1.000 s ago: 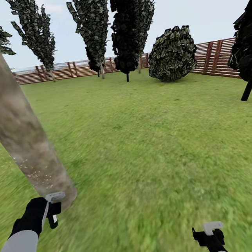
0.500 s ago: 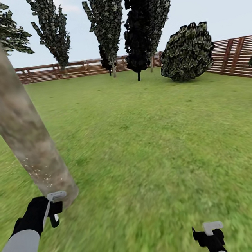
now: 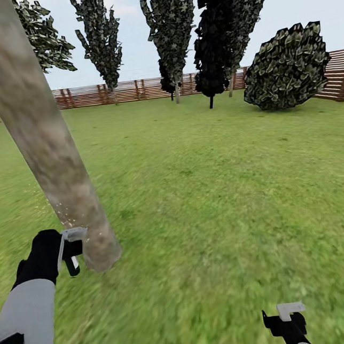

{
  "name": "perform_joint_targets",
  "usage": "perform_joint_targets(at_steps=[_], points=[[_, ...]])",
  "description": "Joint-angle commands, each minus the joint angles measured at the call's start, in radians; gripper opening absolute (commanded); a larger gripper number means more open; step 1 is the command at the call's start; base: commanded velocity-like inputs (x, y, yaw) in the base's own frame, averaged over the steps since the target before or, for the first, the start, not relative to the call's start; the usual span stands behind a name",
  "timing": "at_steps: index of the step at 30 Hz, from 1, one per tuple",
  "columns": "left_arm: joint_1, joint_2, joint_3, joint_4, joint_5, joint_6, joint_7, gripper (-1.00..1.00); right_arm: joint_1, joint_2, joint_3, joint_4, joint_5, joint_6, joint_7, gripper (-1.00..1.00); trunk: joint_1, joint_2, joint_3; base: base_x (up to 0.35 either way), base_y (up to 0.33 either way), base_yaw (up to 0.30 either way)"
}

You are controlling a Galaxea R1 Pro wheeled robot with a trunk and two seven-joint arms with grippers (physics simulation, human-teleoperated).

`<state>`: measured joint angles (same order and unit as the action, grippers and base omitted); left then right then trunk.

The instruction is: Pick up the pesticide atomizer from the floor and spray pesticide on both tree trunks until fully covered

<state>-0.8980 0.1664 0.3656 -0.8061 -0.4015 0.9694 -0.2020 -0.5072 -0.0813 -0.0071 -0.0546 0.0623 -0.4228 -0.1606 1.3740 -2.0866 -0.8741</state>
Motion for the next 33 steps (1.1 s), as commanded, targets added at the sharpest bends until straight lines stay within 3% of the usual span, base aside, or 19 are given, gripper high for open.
perform_joint_targets(at_steps=[1, 6, 12, 18, 33], points=[[-0.016, -0.002, -0.007, 0.003, -0.014, 0.007, -0.01, -1.0, -0.001, 0.0, -0.001, 0.001, 0.007, -0.002, -0.005, 1.0, 0.0, 0.0, -0.001, 0.0, 0.0, 0.064], [-0.099, -0.001, -0.017, 0.011, -0.013, 0.02, -0.01, -1.0, -0.001, -0.004, -0.002, 0.002, 0.007, -0.002, -0.005, 1.0, 0.0, 0.0, -0.001, 0.0, 0.0, 0.014], [-0.1, 0.065, -0.02, 0.013, -0.016, 0.029, -0.012, -1.0, -0.001, -0.006, -0.002, 0.002, 0.007, -0.002, -0.005, 1.0, 0.0, 0.0, -0.001, 0.0, 0.0, 0.0], [-0.096, 0.063, -0.019, 0.012, -0.017, 0.029, -0.013, -1.0, -0.001, -0.006, -0.002, 0.001, 0.007, -0.002, -0.005, 1.0, 0.0, 0.0, -0.001, 0.054, -0.065, 0.0], [-0.094, 0.065, -0.022, 0.011, -0.02, 0.028, -0.014, -1.0, -0.001, -0.003, -0.001, 0.001, 0.007, -0.002, -0.005, 1.0, 0.0, 0.0, -0.001, 0.056, -0.258, 0.037]])
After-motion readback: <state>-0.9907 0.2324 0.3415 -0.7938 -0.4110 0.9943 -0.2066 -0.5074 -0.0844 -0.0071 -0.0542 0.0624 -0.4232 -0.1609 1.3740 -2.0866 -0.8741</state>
